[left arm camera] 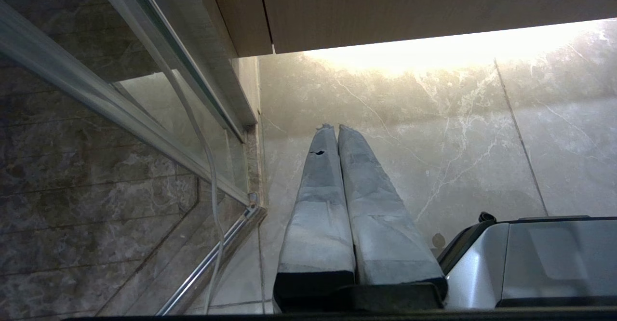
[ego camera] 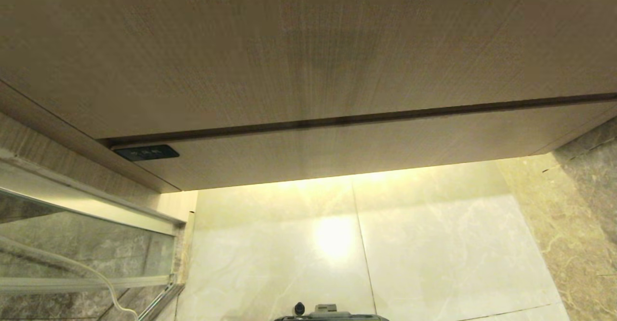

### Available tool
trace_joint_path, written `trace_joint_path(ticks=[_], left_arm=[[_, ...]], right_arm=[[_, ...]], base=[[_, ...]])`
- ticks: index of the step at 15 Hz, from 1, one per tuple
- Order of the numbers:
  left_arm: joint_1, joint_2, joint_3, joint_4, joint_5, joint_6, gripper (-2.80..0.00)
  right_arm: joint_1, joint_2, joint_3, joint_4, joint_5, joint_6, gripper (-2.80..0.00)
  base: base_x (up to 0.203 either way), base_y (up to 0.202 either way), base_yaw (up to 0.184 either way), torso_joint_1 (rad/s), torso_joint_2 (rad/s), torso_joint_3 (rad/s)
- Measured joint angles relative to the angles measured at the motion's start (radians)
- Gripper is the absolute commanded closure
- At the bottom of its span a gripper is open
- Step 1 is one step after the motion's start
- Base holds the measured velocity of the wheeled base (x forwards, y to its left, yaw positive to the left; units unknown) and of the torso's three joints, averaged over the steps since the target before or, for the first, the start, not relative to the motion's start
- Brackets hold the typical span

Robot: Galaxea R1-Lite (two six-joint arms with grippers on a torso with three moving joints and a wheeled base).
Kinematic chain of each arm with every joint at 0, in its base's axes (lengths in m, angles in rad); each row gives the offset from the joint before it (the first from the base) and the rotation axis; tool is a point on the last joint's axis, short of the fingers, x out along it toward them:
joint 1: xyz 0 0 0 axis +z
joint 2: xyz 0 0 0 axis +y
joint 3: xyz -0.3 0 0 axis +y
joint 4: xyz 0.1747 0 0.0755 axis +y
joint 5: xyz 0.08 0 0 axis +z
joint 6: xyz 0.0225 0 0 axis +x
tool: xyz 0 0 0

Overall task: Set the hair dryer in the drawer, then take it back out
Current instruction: Pull open the drawer

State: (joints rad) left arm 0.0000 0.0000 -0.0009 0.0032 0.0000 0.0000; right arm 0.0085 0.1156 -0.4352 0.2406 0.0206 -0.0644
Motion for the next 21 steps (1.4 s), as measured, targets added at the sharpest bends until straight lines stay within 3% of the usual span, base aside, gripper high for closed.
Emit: trace_joint_path(ticks=[3,6,7,10,13,15,18,21], left_arm=[[0.000,0.000,0.000,0.001,0.000,0.000,0.00],[0.000,0.000,0.000,0.001,0.000,0.000,0.00],[0.000,0.000,0.000,0.001,0.000,0.000,0.00],[0.000,0.000,0.000,0.000,0.000,0.000,0.00],[0.000,0.000,0.000,0.000,0.000,0.000,0.00],[0.000,0.000,0.000,0.000,0.000,0.000,0.00],[0.000,0.000,0.000,0.001,0.000,0.000,0.00],[0.000,0.000,0.000,0.001,0.000,0.000,0.00]], right_arm=[[0.001,0.221,-0.240,0.233,0.063,-0.041,0.00],[-0.008,0.516,-0.345,0.272,0.225,-0.162,0.00],[-0.011,0.603,-0.374,0.262,0.273,-0.193,-2.80],[-0.011,0.908,-0.467,0.244,0.389,-0.343,-2.80],[-0.008,1.184,-0.598,0.174,0.425,-0.568,-2.80],[-0.004,1.320,-0.671,0.069,0.432,-0.768,-2.80],[-0.002,1.396,-0.646,-0.117,0.443,-1.108,-2.80],[-0.001,1.387,-0.530,-0.343,0.437,-1.300,-2.80]], base=[[0.000,0.000,0.000,0.000,0.00,0.000],[0.000,0.000,0.000,0.000,0.00,0.000],[0.000,0.000,0.000,0.000,0.00,0.000],[0.000,0.000,0.000,0.000,0.00,0.000],[0.000,0.000,0.000,0.000,0.00,0.000],[0.000,0.000,0.000,0.000,0.00,0.000],[0.000,0.000,0.000,0.000,0.00,0.000],[0.000,0.000,0.000,0.000,0.00,0.000]])
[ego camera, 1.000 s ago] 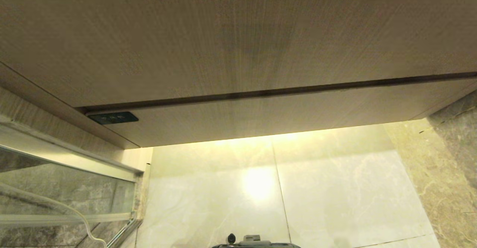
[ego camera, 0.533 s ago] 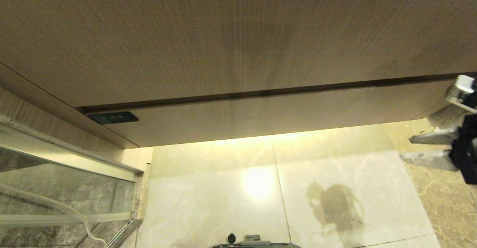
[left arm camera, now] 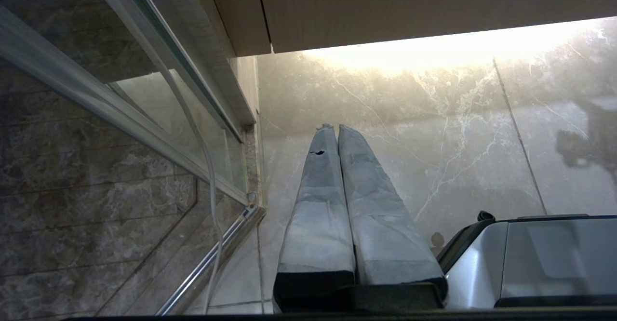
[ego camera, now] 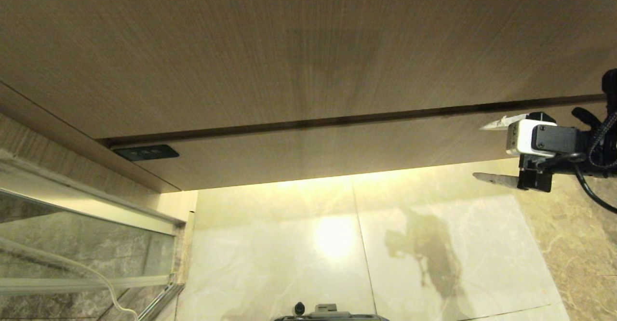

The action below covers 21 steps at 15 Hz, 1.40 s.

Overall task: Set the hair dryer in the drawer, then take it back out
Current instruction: Pull open the drawer

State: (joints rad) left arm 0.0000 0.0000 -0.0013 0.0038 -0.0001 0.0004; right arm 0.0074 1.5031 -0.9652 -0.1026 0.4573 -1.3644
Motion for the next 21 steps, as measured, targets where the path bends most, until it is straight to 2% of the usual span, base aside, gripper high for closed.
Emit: trace_joint_path(ticks=[1,3,4,7,9,13,21], left_arm=[[0.000,0.000,0.000,-0.001,0.000,0.000,0.00],[0.000,0.000,0.000,-0.001,0.000,0.000,0.00],[0.000,0.000,0.000,0.000,0.000,0.000,0.00],[0.000,0.000,0.000,0.000,0.000,0.000,0.00],[0.000,0.000,0.000,0.001,0.000,0.000,0.00],[0.000,0.000,0.001,0.000,0.000,0.000,0.00],[0.000,0.000,0.000,0.000,0.000,0.000,0.00]], right_arm=[[0.010,-0.005,0.043,-0.083,-0.007,-0.029,-2.80],[0.038,-0.011,0.090,-0.193,-0.058,-0.037,-2.80],[0.050,-0.013,0.099,-0.204,-0.084,-0.023,-2.80],[0.105,-0.012,0.109,-0.221,-0.237,0.076,-2.80],[0.131,-0.001,0.108,-0.221,-0.283,0.089,-2.80],[0.153,0.038,0.089,-0.274,-0.280,0.159,-2.80],[0.158,0.119,0.095,-0.445,-0.204,0.161,-2.80]], base=[[0.000,0.000,0.000,0.000,0.00,0.000],[0.000,0.000,0.000,0.000,0.00,0.000],[0.000,0.000,0.000,0.000,0.00,0.000],[0.000,0.000,0.000,0.000,0.00,0.000],[0.000,0.000,0.000,0.000,0.00,0.000],[0.000,0.000,0.000,0.000,0.00,0.000],[0.000,0.000,0.000,0.000,0.00,0.000]])
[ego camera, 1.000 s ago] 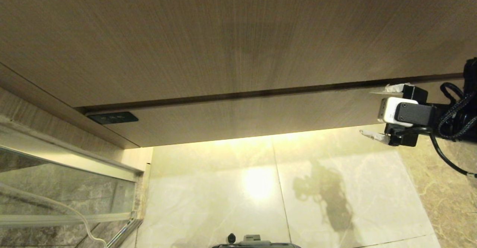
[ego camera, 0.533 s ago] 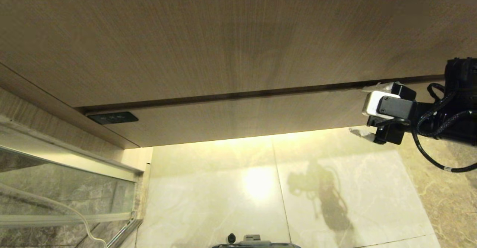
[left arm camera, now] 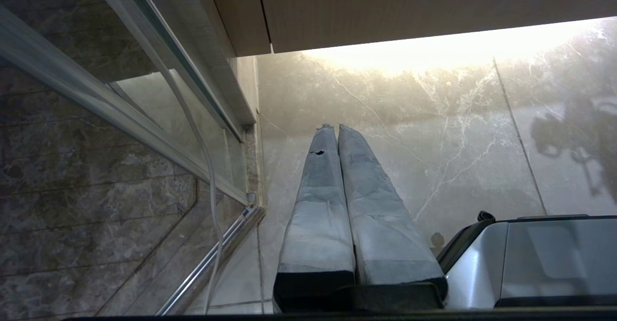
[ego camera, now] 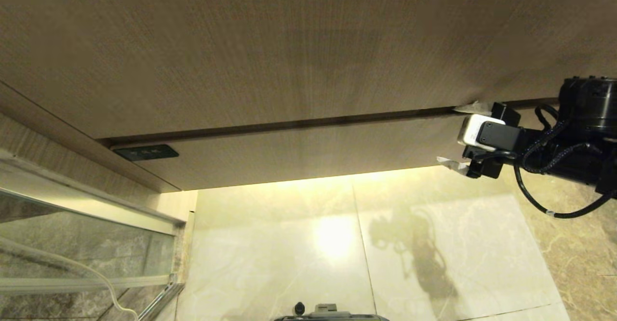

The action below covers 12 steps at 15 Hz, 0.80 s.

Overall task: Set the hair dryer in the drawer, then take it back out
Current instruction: Pull open the drawer

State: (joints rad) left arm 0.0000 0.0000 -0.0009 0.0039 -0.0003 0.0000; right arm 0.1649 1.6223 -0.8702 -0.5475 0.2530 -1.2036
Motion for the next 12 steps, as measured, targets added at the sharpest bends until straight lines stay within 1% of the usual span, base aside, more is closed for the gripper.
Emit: trace_joint_path(ticks=[3,6,10,12], left_arm=[[0.000,0.000,0.000,0.000,0.000,0.000,0.00],[0.000,0.000,0.000,-0.001,0.000,0.000,0.00],[0.000,0.000,0.000,0.000,0.000,0.000,0.00],[0.000,0.000,0.000,-0.001,0.000,0.000,0.00]], right_arm=[[0.000,0.025,-0.003,-0.011,0.013,-0.003,-2.80],[-0.001,0.046,-0.007,-0.022,0.051,-0.010,-2.80],[-0.002,0.078,0.003,-0.123,0.084,-0.008,-2.80],[-0.003,0.091,-0.003,-0.122,0.082,-0.012,-2.80]], base=[[0.000,0.000,0.000,0.000,0.00,0.000],[0.000,0.000,0.000,0.000,0.00,0.000],[0.000,0.000,0.000,0.000,0.00,0.000],[0.000,0.000,0.000,0.000,0.00,0.000]])
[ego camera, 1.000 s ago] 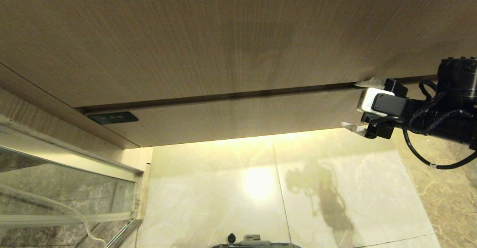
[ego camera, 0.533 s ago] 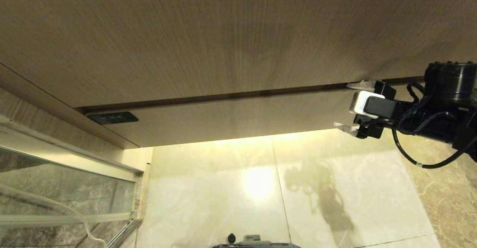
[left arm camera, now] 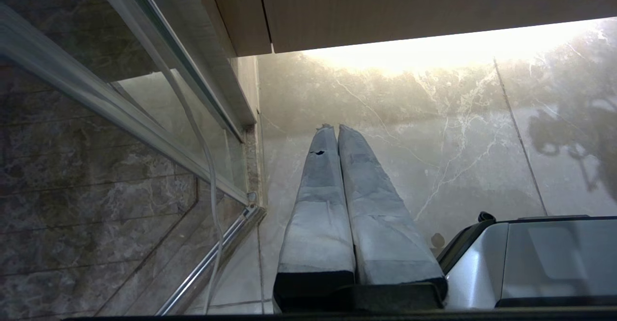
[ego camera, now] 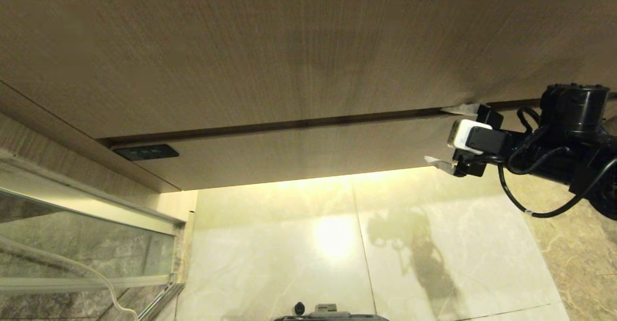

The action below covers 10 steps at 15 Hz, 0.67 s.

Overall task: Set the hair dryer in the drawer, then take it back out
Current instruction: Pull open the drawer

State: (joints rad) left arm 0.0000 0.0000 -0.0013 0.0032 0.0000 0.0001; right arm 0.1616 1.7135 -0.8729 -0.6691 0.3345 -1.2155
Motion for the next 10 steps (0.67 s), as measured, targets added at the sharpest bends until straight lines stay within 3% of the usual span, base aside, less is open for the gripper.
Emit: trace_joint_path(ticks=[3,7,10], left_arm=[[0.000,0.000,0.000,0.000,0.000,0.000,0.00],[0.000,0.000,0.000,0.000,0.000,0.000,0.00],[0.000,0.000,0.000,0.002,0.000,0.000,0.00]], right_arm=[[-0.007,0.006,-0.013,0.081,-0.017,-0.011,-2.80],[-0.018,-0.020,-0.048,0.327,-0.093,-0.041,-2.80],[-0.032,-0.046,-0.037,0.401,-0.106,-0.042,-2.80]], base=[[0.000,0.000,0.000,0.000,0.00,0.000],[0.000,0.000,0.000,0.000,0.00,0.000],[0.000,0.000,0.000,0.000,0.00,0.000]])
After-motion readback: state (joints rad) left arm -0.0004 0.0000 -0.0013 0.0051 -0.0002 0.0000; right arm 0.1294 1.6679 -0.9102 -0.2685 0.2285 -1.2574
